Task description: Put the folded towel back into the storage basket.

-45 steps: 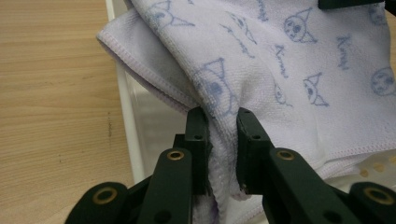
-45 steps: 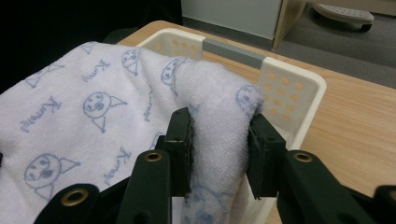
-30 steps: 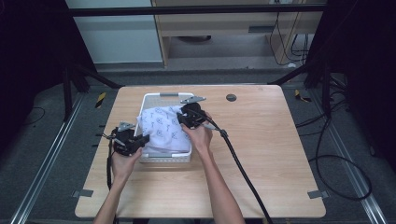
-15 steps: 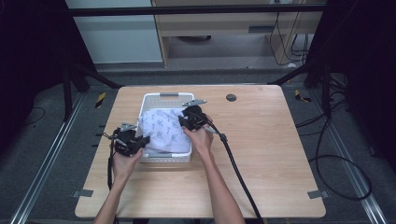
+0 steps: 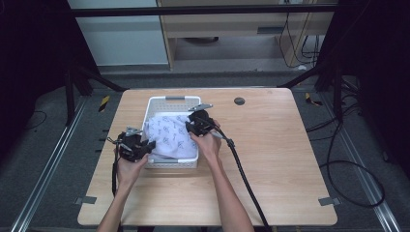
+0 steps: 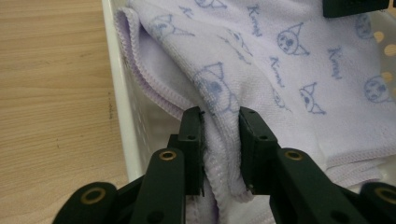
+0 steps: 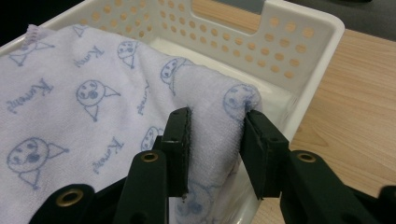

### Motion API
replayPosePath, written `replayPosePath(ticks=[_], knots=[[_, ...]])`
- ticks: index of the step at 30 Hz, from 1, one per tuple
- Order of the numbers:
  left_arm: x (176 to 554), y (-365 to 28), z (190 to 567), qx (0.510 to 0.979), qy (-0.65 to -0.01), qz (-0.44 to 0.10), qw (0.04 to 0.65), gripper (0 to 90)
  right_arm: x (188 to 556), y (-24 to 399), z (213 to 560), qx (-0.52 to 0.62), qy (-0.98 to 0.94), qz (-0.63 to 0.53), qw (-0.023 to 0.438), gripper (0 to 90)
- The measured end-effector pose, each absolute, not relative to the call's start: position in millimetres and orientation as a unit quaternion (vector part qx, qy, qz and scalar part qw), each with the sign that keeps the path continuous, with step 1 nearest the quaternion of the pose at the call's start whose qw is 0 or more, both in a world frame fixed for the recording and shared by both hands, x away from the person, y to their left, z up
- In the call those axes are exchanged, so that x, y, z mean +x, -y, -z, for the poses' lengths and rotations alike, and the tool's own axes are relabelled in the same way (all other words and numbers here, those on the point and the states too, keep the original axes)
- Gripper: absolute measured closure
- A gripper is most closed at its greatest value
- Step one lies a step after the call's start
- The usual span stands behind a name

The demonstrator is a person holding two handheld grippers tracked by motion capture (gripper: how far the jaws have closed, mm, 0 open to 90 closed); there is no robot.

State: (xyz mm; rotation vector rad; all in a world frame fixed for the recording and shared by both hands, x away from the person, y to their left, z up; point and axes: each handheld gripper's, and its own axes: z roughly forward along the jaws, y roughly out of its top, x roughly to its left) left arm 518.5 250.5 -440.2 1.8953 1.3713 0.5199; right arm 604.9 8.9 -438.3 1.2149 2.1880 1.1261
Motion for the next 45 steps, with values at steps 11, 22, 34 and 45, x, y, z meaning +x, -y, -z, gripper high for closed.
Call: replayPosePath(ticks=[11, 22, 34, 45], knots=[[510, -261, 422, 0.713, -0.532, -0.221, 0.4, 64.4, 596, 1, 422, 0.426, -0.77, -0.426, 0.212, 54.0], [491, -260, 404, 0.701, -0.51, -0.246, 0.433, 55.0, 573, 37, 398, 0.421, -0.754, -0.454, 0.22, 25.8], [472, -256, 404, 0.703, -0.493, -0.271, 0.436, 37.4, 535, 91, 387, 0.415, -0.753, -0.464, 0.212, 12.7], [456, -265, 414, 0.705, -0.488, -0.274, 0.435, 30.1, 503, 140, 403, 0.437, -0.741, -0.456, 0.229, 8.8]])
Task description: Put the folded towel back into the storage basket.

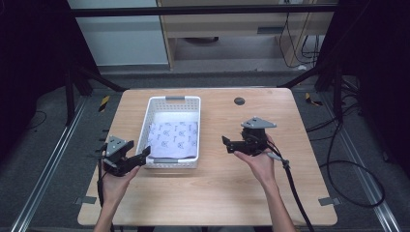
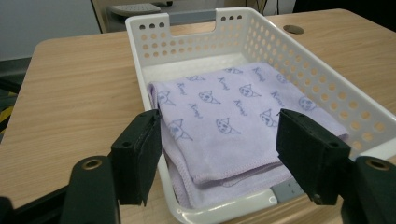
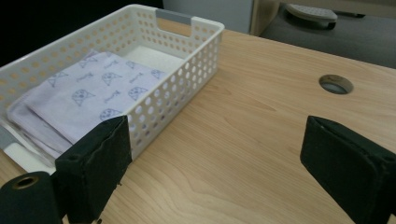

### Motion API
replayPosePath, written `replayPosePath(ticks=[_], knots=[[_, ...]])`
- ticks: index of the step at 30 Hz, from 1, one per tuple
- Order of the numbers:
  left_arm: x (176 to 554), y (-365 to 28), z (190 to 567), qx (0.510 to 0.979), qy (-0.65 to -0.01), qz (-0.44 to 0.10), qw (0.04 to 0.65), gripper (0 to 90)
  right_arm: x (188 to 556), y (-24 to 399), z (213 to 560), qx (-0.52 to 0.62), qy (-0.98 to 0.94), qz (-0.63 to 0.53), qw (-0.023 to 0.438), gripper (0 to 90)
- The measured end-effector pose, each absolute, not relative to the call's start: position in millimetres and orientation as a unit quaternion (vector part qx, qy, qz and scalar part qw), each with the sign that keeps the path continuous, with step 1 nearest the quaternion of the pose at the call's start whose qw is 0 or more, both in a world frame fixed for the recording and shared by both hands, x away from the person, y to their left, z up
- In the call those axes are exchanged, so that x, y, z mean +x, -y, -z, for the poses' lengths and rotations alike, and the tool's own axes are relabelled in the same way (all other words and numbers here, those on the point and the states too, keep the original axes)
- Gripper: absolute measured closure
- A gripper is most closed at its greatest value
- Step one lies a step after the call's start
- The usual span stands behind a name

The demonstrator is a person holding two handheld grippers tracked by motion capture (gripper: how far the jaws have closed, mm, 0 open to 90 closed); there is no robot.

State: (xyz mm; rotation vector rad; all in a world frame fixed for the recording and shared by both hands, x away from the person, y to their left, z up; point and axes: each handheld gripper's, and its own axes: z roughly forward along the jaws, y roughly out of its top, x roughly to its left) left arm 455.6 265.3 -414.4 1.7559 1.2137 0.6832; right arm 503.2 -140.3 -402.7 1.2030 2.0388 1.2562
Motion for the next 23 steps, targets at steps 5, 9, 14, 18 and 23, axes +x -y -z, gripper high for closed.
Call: replayPosePath(ticks=[5, 9, 14, 18, 23], knots=[[451, -266, 422, 0.709, -0.487, -0.277, 0.428, 29.1, 495, 155, 410, 0.439, -0.739, -0.455, 0.233, 8.8], [446, -268, 426, 0.71, -0.488, -0.277, 0.425, 29.0, 483, 172, 419, 0.444, -0.733, -0.454, 0.244, 8.8], [438, -274, 433, 0.713, -0.489, -0.274, 0.421, 29.6, 464, 196, 433, 0.445, -0.731, -0.454, 0.247, 8.6], [433, -276, 437, 0.714, -0.491, -0.272, 0.419, 29.8, 454, 212, 441, 0.45, -0.726, -0.458, 0.245, 8.4], [425, -279, 445, 0.721, -0.488, -0.274, 0.408, 29.3, 448, 228, 449, 0.458, -0.719, -0.459, 0.251, 8.3]])
